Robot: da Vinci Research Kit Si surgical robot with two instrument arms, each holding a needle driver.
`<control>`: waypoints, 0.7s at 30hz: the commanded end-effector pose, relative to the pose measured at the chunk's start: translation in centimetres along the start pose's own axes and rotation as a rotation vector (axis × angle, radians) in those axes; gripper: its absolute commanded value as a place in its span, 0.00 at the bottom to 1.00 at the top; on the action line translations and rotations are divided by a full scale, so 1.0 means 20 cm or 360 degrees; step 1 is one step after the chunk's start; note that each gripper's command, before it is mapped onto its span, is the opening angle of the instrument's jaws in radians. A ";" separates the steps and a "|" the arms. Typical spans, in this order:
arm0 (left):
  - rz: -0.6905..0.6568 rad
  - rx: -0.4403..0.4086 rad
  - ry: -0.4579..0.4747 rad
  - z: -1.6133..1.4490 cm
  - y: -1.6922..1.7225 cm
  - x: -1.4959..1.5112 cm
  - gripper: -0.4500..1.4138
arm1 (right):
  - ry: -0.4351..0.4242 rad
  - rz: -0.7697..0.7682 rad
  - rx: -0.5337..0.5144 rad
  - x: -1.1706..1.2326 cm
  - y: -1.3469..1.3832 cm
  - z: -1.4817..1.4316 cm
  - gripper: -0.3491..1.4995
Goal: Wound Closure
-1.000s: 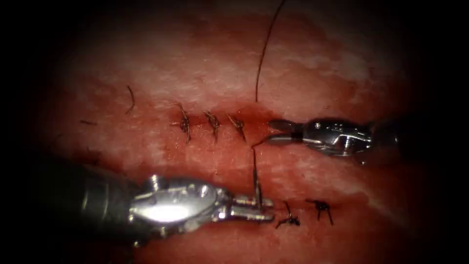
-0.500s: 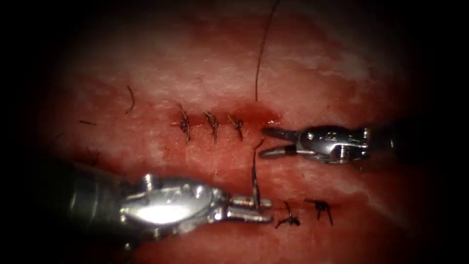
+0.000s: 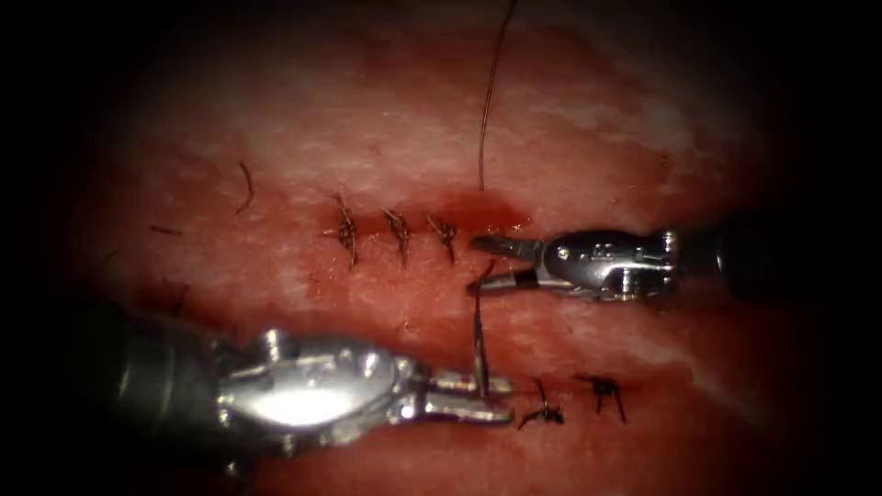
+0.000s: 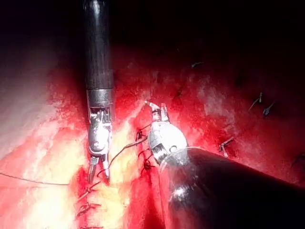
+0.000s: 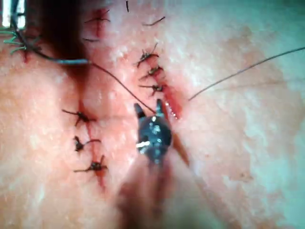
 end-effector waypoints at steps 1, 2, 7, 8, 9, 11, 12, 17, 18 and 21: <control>-0.0003 -0.0006 -0.0001 0.002 0.001 -0.003 0.00 | 0.0000 0.0001 0.0003 -0.002 -0.002 0.003 0.29; 0.0005 -0.0007 -0.0001 0.002 0.001 -0.003 0.00 | -0.0009 -0.0009 0.0005 -0.002 -0.003 0.003 0.11; 0.0016 -0.0001 0.0000 -0.001 0.002 0.000 0.00 | -0.0151 -0.0033 0.0038 -0.001 -0.006 0.001 0.00; 0.0022 0.0015 0.0001 -0.005 0.002 0.001 0.00 | -0.0214 -0.0034 0.0060 0.000 -0.008 0.000 0.00; 0.0029 0.0026 0.0001 -0.006 0.002 0.002 0.00 | -0.0236 -0.0033 0.0071 0.000 -0.009 -0.001 0.00; 0.0034 0.0044 -0.0004 -0.010 0.001 0.003 0.00 | -0.0261 -0.0029 0.0127 0.003 -0.012 -0.001 0.00; 0.0039 0.0057 -0.0004 -0.013 -0.001 0.003 0.00 | -0.0270 -0.0006 0.0133 0.006 -0.014 -0.002 0.00; 0.0071 0.0136 -0.0002 -0.023 -0.008 0.004 0.00 | -0.0272 0.0077 0.0157 0.024 -0.023 -0.007 0.00; 0.0079 0.0142 -0.0002 -0.024 -0.009 0.003 0.00 | -0.0273 0.0091 0.0157 0.026 -0.024 -0.008 0.00; 0.0085 0.0169 -0.0004 -0.027 -0.013 0.001 0.00 | -0.0266 0.0103 0.0163 0.035 -0.030 -0.010 0.00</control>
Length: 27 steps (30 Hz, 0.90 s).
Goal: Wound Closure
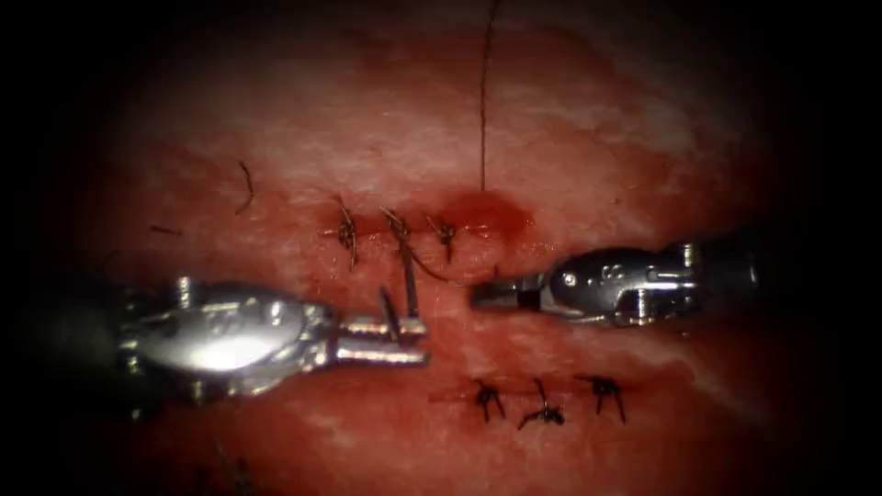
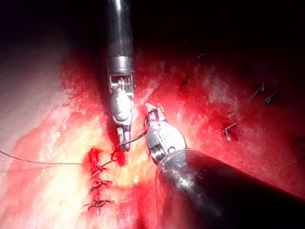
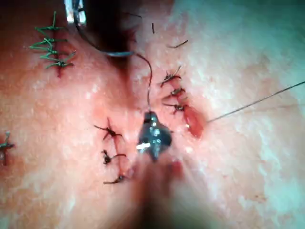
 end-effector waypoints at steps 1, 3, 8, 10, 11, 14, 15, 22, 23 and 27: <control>0.0004 0.0005 -0.0003 0.002 0.000 -0.004 0.00 | 0.0012 0.0003 0.0015 0.004 -0.007 0.004 0.00; 0.0022 0.0041 -0.0005 -0.001 -0.004 -0.006 0.00 | 0.0020 0.0011 0.0023 0.011 -0.013 0.004 0.00; 0.0056 0.0097 -0.0038 -0.005 -0.009 -0.009 0.00 | 0.0023 0.0025 0.0030 0.024 -0.022 0.007 0.00; 0.0064 0.0124 -0.0046 -0.008 -0.013 -0.010 0.00 | 0.0046 0.0034 0.0038 0.031 -0.027 0.009 0.00; 0.0063 0.0130 -0.0052 -0.009 -0.013 -0.011 0.00 | 0.0060 0.0038 0.0037 0.033 -0.028 0.009 0.00; 0.0066 0.0158 -0.0056 -0.013 -0.016 -0.011 0.00 | 0.0161 0.0015 -0.0006 0.036 -0.026 0.008 0.08; 0.0072 0.0166 -0.0058 -0.015 -0.017 -0.011 0.00 | 0.0182 0.0009 -0.0026 0.036 -0.025 0.008 0.27; 0.0113 0.0252 -0.0075 -0.029 -0.024 -0.007 0.00 | 0.0166 -0.0089 -0.0245 0.027 -0.014 0.003 0.89; 0.0118 0.0267 -0.0079 -0.031 -0.025 -0.007 0.00 | 0.0160 -0.0113 -0.0261 0.025 -0.013 0.001 0.89; 0.0130 0.0334 -0.0094 -0.040 -0.030 -0.006 0.00 | 0.0160 -0.0202 -0.0290 0.016 -0.008 -0.006 0.89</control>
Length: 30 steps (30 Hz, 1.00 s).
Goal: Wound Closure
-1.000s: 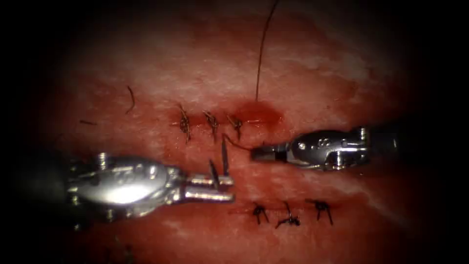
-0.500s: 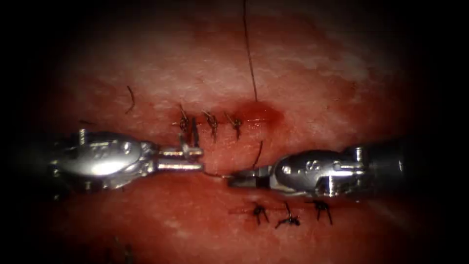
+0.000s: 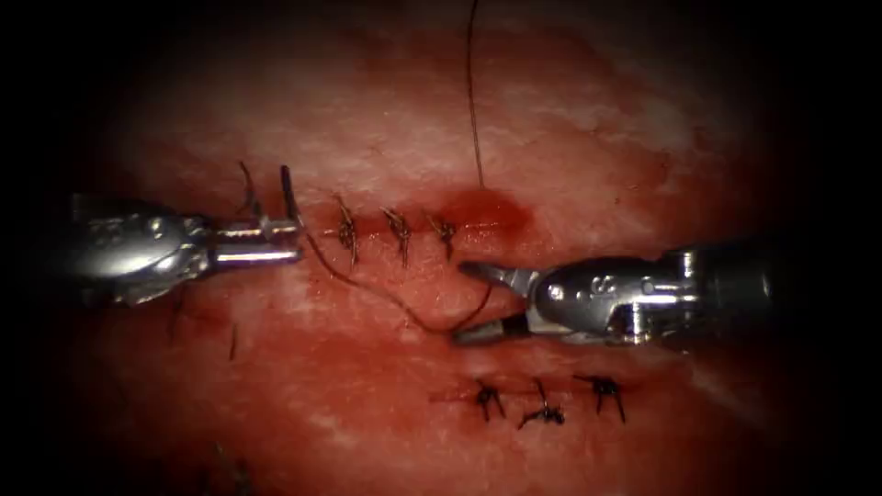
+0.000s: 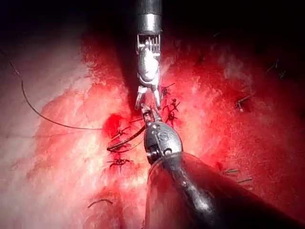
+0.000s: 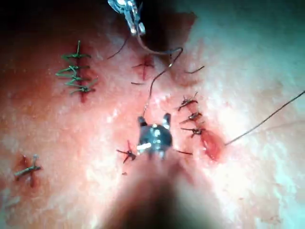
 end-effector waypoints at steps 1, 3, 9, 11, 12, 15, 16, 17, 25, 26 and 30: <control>-0.0001 0.0010 -0.0006 0.001 0.001 -0.004 0.00 | -0.0004 -0.0016 -0.0013 -0.007 0.000 0.000 0.89; -0.0005 0.0034 -0.0012 -0.001 -0.002 -0.005 0.00 | -0.0005 -0.0059 -0.0020 -0.012 0.001 0.000 0.88; -0.0016 0.0049 -0.0015 -0.001 -0.002 -0.006 0.00 | -0.0050 -0.0249 0.0008 -0.027 0.000 0.013 0.86; -0.0016 0.0050 -0.0015 -0.001 -0.002 -0.006 0.00 | -0.0083 -0.0370 0.0001 -0.033 0.001 0.020 0.81; -0.0016 0.0050 -0.0015 -0.001 -0.002 -0.006 0.00 | -0.0092 -0.0403 0.0000 -0.035 0.002 0.021 0.78; -0.0016 0.0051 -0.0015 -0.001 -0.002 -0.006 0.00 | -0.0123 -0.0473 -0.0017 -0.039 0.003 0.026 0.74; -0.0016 0.0051 -0.0015 -0.001 -0.002 -0.006 0.00 | -0.0127 -0.0493 -0.0028 -0.040 0.003 0.026 0.74; -0.0016 0.0051 -0.0016 -0.001 -0.002 -0.006 0.00 | -0.0158 -0.0525 -0.0028 -0.042 0.005 0.027 0.64; -0.0016 0.0053 -0.0016 -0.001 -0.002 -0.006 0.00 | -0.0236 -0.0581 0.0034 -0.039 0.007 0.015 0.00; -0.0016 0.0054 -0.0016 -0.001 -0.002 -0.006 0.00 | -0.0264 -0.0598 0.0052 -0.036 0.005 0.015 0.00; -0.0015 0.0056 -0.0016 -0.001 -0.002 -0.007 0.00 | -0.0307 -0.0645 0.0095 -0.027 -0.003 0.015 0.00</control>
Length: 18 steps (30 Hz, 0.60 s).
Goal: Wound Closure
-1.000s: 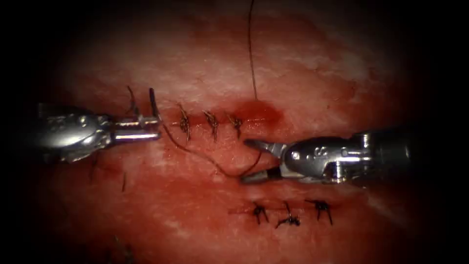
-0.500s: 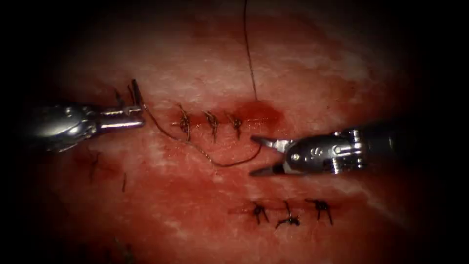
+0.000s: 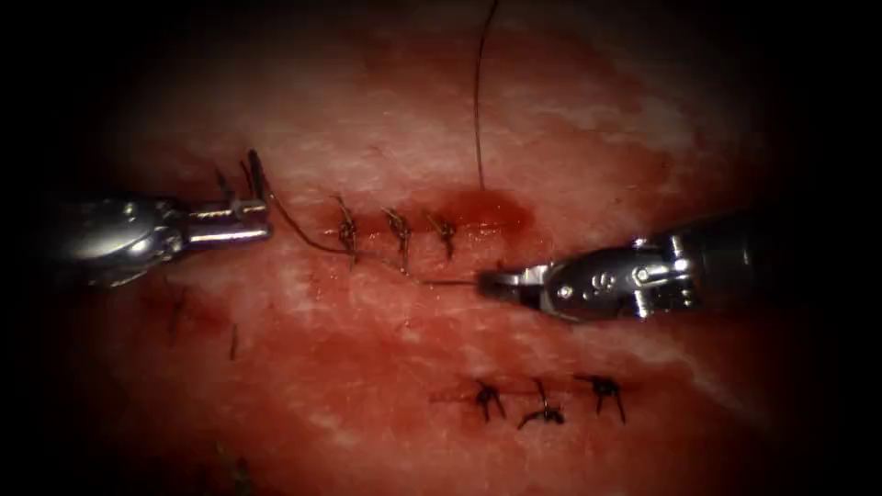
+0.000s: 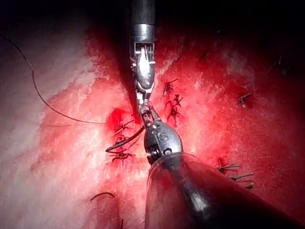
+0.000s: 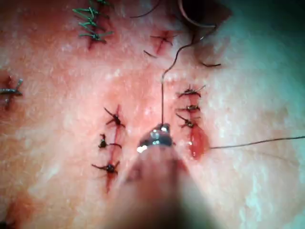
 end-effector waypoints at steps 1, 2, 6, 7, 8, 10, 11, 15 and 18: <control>0.0002 0.0000 -0.0002 0.003 0.001 -0.005 0.00 | 0.0051 -0.0009 0.0072 0.012 -0.007 0.002 0.00; 0.0003 0.0000 -0.0001 0.003 0.000 -0.006 0.00 | 0.0073 -0.0006 0.0100 0.016 -0.007 0.001 0.00; 0.0009 0.0006 -0.0001 0.004 -0.002 -0.009 0.00 | 0.0099 -0.0008 0.0141 0.028 -0.009 -0.004 0.00; 0.0009 0.0007 -0.0001 0.004 -0.003 -0.009 0.00 | 0.0109 -0.0007 0.0153 0.031 -0.010 -0.006 0.00; 0.0010 0.0007 -0.0001 0.004 -0.003 -0.009 0.00 | 0.0117 -0.0007 0.0164 0.033 -0.011 -0.006 0.00; 0.0010 0.0009 -0.0001 0.004 -0.003 -0.010 0.00 | 0.0127 -0.0005 0.0192 0.038 -0.012 -0.010 0.00; 0.0009 0.0009 -0.0001 0.004 -0.003 -0.010 0.00 | 0.0129 -0.0005 0.0201 0.040 -0.012 -0.011 0.00; 0.0009 0.0011 -0.0001 0.004 -0.003 -0.010 0.00 | 0.0168 0.0000 0.0236 0.047 -0.013 -0.015 0.00; 0.0013 0.0014 -0.0001 0.005 -0.005 -0.011 0.00 | 0.0133 0.0027 0.0025 0.040 -0.005 -0.016 0.67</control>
